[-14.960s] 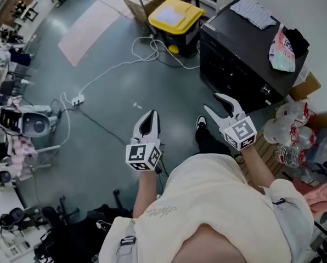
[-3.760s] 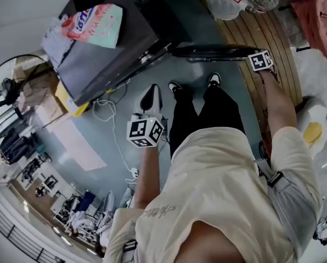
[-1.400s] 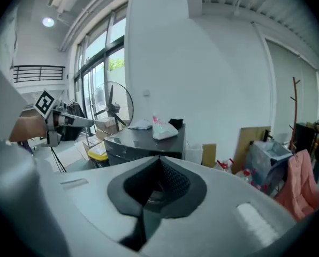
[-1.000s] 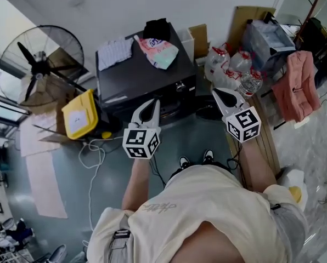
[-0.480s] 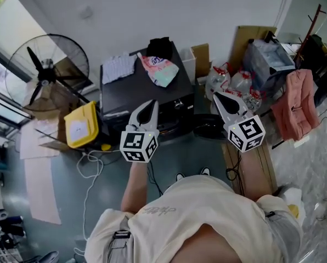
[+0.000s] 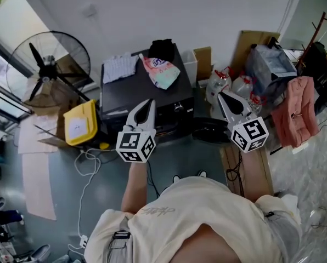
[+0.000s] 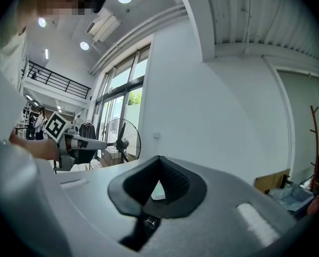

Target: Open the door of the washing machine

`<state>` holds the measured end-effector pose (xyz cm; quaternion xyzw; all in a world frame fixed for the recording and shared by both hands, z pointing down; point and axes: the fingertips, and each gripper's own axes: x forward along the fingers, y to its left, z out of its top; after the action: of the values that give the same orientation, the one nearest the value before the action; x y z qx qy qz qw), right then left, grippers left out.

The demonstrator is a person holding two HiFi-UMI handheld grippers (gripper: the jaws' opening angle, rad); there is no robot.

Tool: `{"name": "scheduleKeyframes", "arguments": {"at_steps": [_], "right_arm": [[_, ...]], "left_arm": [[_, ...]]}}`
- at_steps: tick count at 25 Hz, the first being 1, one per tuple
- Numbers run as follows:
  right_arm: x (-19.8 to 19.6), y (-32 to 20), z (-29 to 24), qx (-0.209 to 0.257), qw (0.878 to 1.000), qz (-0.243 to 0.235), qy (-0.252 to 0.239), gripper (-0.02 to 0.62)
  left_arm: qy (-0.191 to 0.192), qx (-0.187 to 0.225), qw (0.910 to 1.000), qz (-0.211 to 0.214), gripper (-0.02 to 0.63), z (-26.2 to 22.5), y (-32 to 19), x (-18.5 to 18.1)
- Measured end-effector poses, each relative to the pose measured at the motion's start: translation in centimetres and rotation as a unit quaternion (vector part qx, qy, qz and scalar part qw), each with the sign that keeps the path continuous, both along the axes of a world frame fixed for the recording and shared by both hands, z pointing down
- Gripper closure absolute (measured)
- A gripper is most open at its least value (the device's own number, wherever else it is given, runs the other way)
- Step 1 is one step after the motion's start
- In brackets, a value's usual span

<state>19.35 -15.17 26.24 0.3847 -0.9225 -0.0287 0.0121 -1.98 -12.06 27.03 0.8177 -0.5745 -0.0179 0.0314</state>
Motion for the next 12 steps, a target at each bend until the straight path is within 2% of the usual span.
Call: {"name": "scheduleKeyframes", "arguments": {"at_steps": [7,12], "right_arm": [[0.2,0.3,0.9,-0.003,1.000,-0.004,0.002,0.594],[1.0,0.7,1.2,-0.006,1.000,0.002,-0.002,0.594]], "left_arm": [[-0.023,-0.009,0.9994,-0.024,0.592,0.9,0.3,-1.0],[-0.005,-0.019,0.9997,-0.016,0.592,1.6,0.9,-0.6]]}}
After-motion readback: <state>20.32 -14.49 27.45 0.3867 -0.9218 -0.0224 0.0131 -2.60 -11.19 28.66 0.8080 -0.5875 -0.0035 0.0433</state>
